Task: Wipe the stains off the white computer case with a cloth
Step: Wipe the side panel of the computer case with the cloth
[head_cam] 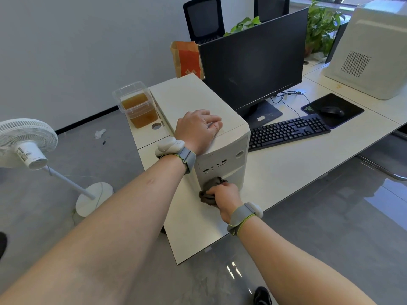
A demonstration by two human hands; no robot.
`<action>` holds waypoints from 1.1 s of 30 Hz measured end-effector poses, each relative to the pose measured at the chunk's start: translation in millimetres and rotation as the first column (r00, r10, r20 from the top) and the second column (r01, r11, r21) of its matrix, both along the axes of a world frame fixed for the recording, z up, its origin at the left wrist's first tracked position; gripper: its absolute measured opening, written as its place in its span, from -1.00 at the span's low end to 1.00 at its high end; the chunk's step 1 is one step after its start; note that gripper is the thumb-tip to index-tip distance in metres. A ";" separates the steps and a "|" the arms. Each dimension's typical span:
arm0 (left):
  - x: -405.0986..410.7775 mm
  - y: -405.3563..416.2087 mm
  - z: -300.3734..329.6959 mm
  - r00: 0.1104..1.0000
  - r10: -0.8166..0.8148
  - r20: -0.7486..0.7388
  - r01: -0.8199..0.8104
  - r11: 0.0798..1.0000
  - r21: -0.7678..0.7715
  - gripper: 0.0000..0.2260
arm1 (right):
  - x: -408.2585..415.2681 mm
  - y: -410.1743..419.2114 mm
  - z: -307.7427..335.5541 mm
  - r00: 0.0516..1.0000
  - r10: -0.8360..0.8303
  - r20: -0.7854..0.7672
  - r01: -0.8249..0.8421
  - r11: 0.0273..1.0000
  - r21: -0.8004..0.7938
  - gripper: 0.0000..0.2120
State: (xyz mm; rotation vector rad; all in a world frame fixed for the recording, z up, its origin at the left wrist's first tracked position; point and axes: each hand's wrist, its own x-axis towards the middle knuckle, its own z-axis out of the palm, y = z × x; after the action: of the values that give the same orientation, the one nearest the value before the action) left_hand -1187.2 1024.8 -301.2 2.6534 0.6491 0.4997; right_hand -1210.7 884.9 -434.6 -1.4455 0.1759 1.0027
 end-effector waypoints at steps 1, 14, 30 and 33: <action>0.4 0.2 -0.8 1.000 0.000 0.002 0.000 1.000 -0.001 -0.74 | 3.3 0.2 1.0 0.998 -0.025 0.055 0.024 0.999 0.022 -0.73; 0.0 -1.2 0.7 1.000 0.004 -0.005 -0.004 1.000 0.015 -0.74 | 11.2 -11.1 3.3 0.987 -0.149 -0.065 0.156 0.980 0.121 -0.81; 0.7 -0.9 0.2 1.000 0.011 -0.009 -0.011 1.000 0.014 -0.74 | 11.0 -20.1 14.8 0.995 -0.072 -0.066 0.079 0.990 0.118 -0.84; 0.4 -1.2 0.0 1.000 0.007 -0.021 -0.007 1.000 0.022 -0.73 | 35.7 -35.0 -2.2 0.963 -0.249 -0.104 0.243 0.968 -0.067 -0.88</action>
State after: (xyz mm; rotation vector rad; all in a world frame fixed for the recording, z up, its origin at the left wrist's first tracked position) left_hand -1186.8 1023.5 -301.2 2.6810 0.6632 0.4840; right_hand -1175.0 849.9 -436.8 -1.3776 0.4573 0.8794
